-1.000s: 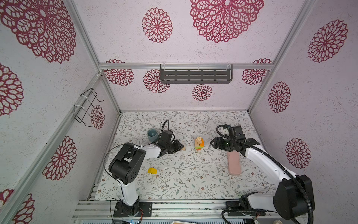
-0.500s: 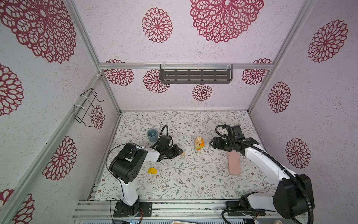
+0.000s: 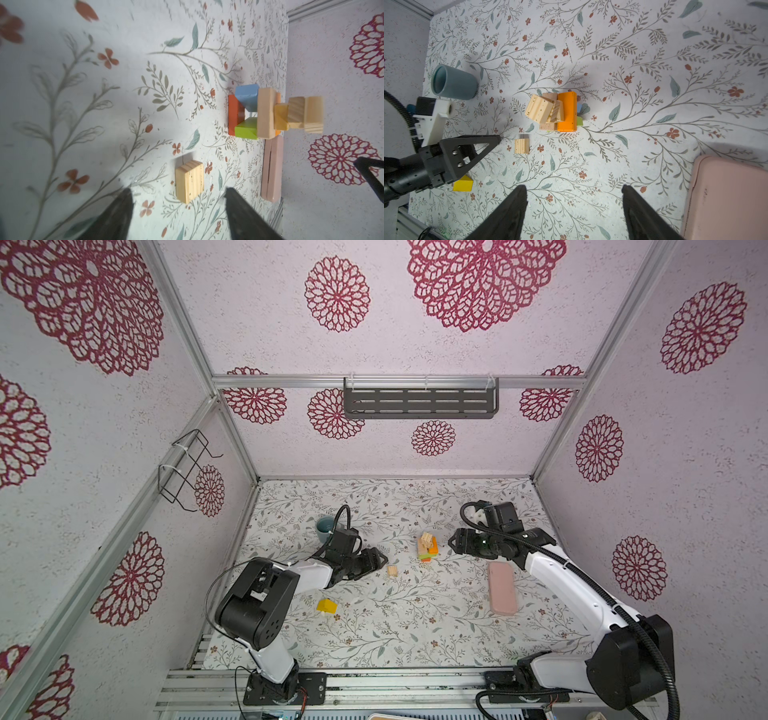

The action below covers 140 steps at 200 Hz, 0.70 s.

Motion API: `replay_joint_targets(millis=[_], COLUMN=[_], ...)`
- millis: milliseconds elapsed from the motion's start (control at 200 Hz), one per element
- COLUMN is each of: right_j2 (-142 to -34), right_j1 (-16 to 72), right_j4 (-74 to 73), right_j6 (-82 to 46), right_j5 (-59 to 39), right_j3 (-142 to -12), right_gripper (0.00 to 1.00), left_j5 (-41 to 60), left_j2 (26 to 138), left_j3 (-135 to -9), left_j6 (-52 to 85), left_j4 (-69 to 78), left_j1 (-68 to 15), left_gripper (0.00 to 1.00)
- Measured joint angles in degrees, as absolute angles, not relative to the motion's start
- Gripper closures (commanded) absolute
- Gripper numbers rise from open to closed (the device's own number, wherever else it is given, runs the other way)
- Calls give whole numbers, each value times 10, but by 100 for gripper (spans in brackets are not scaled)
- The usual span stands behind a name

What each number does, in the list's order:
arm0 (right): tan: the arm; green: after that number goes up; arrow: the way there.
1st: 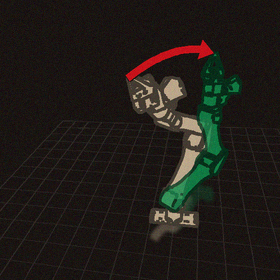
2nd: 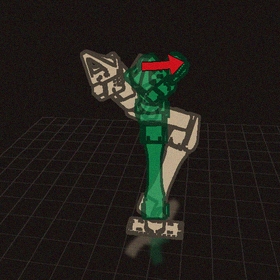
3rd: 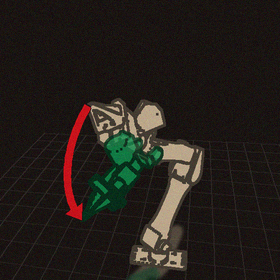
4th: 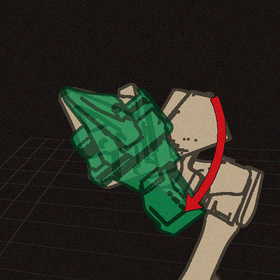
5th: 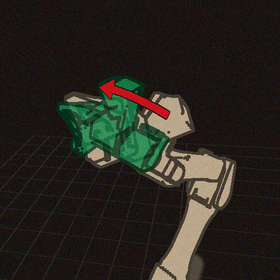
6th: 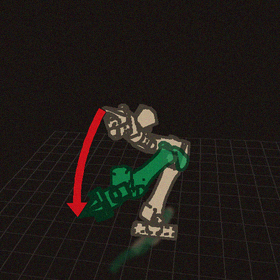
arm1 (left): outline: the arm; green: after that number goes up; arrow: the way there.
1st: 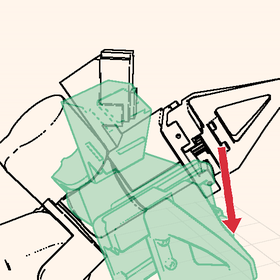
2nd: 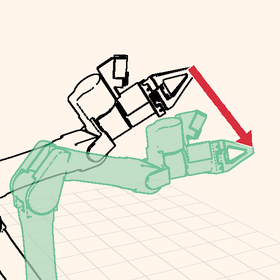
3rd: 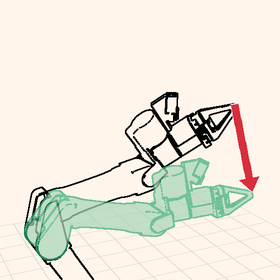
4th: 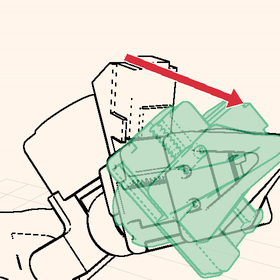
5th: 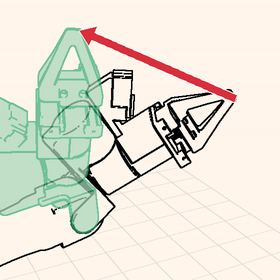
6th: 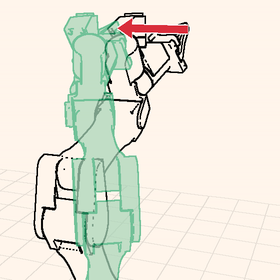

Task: Build the wood block tower
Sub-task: 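Set the pine cube down beside the stack with left gripper while right gripper approaches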

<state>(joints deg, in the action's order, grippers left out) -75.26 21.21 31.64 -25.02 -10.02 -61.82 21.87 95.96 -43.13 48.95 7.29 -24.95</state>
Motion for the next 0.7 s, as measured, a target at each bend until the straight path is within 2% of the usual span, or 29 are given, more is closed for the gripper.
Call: replay_joint_targets(millis=[15, 140, 310, 475, 700], right_j2=[-753, -753, -763, -813, -893], right_j1=[215, 243, 286, 349, 433], right_j4=[319, 343, 380, 415, 441], right_j6=[-250, -251, -271, -293, -333], right_j5=[-98, -72, -24, 32, 91], right_j3=[-622, -657, -714, -784, -842], right_gripper=[24, 25, 31, 32, 34], left_j5=[212, 169, 76, -7, -43], left_j2=[950, 874, 776, 720, 646], left_j3=[-432, -440, -480, -518, -496], left_j6=[484, 456, 435, 428, 414], left_j4=[63, -6, -129, -245, -339], left_j1=[-249, -249, -249, -249, -249], left_gripper=[0, 3, 3, 3, 3])
